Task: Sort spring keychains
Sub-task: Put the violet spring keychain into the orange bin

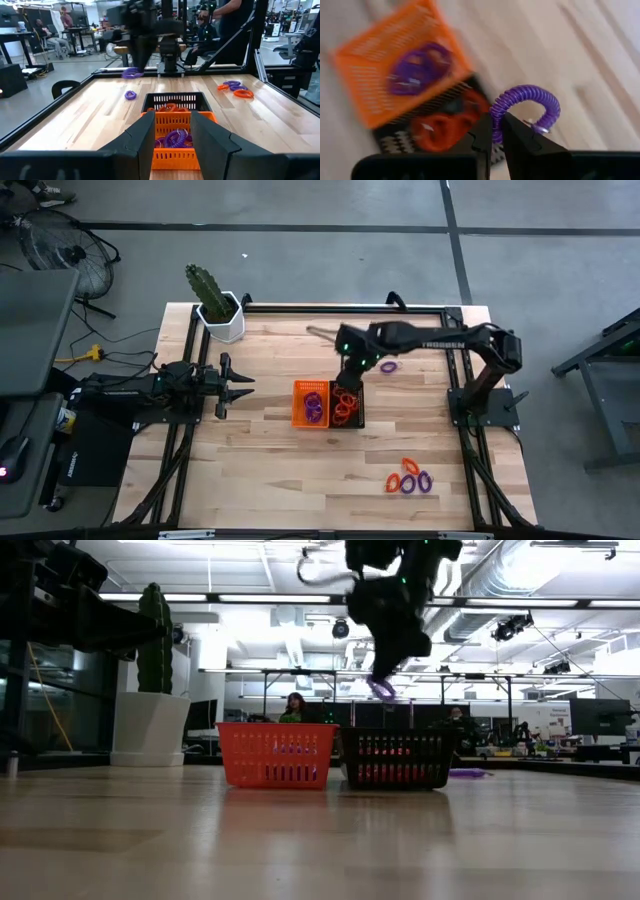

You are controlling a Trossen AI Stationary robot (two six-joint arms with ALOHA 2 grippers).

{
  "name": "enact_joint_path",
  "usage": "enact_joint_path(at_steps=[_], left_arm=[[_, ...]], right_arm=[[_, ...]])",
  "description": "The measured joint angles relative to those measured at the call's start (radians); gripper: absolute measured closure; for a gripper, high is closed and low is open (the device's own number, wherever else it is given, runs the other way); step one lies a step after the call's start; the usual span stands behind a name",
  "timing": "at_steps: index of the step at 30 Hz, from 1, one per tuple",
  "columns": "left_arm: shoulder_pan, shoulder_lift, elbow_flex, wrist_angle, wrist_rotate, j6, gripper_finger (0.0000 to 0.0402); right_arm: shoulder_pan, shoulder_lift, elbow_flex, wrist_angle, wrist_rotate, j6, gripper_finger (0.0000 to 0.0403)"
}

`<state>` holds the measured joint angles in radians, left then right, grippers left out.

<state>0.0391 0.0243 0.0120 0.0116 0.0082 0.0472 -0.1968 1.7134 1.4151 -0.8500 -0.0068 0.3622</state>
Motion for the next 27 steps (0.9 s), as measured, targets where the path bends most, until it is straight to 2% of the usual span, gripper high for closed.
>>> enact_joint_path(at_steps=[8, 18, 27], left_arm=[[0.0, 0.0, 0.0, 0.0, 0.0, 0.0, 0.0279], [0.0, 0.0, 0.0, 0.0, 0.0, 0.0, 0.0279], [0.0, 0.0, 0.0, 0.0, 0.0, 0.0, 0.0279]], right_arm=[[0.135, 0.021, 0.0, 0.218, -0.007, 0.014, 0.0377], [0.207, 0.141, 0.001, 0.409, -0.053, 0.02, 0.0374], [0.212, 0.23, 0.001, 0.442, -0.051, 0.082, 0.0347]])
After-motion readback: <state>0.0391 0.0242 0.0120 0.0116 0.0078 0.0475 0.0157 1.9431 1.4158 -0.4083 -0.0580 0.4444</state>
